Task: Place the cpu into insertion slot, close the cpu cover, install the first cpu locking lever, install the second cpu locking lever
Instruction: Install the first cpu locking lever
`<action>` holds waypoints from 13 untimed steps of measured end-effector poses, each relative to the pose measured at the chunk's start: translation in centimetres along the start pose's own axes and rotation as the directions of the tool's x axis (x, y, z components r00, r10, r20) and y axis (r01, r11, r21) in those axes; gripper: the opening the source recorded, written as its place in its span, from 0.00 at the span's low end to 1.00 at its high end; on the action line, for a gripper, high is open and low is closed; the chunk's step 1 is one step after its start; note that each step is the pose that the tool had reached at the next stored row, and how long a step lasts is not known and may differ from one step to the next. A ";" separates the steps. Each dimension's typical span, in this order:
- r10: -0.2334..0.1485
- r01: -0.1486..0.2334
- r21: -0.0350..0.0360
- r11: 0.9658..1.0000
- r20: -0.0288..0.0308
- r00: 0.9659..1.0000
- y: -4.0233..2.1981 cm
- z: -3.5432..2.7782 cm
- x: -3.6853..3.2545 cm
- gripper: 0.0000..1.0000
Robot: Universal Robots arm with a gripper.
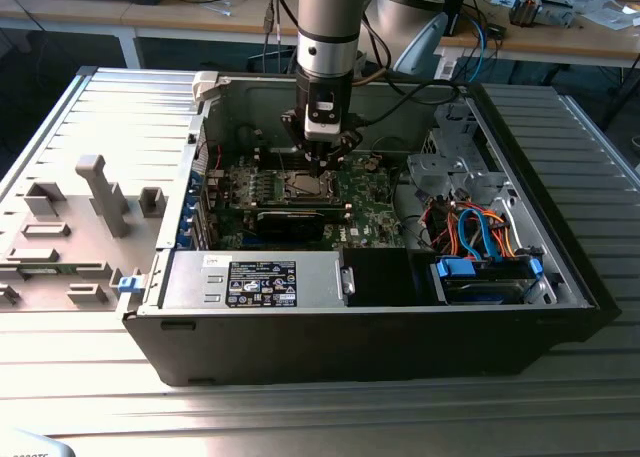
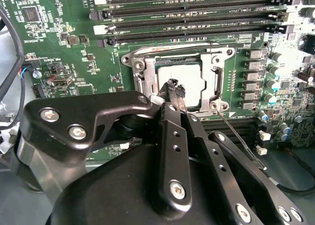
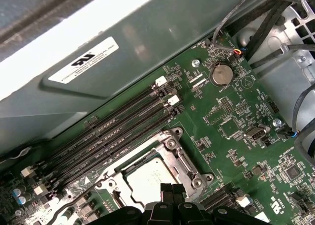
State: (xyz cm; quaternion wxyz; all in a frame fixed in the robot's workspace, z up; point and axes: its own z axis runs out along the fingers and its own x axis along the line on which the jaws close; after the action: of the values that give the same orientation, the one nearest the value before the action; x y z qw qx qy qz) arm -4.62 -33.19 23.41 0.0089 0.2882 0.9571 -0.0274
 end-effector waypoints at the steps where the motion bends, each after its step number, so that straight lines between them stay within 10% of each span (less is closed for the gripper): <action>1: -0.001 0.001 0.000 1.000 0.000 1.000 0.00 0.00 0.00 0.11; 13: -0.013 0.013 0.000 1.000 0.001 1.000 0.00 0.00 0.00 0.11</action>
State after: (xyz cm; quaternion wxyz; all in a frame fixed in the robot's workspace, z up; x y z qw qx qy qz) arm -4.62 -33.20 23.41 0.0090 0.2819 0.9590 -0.0274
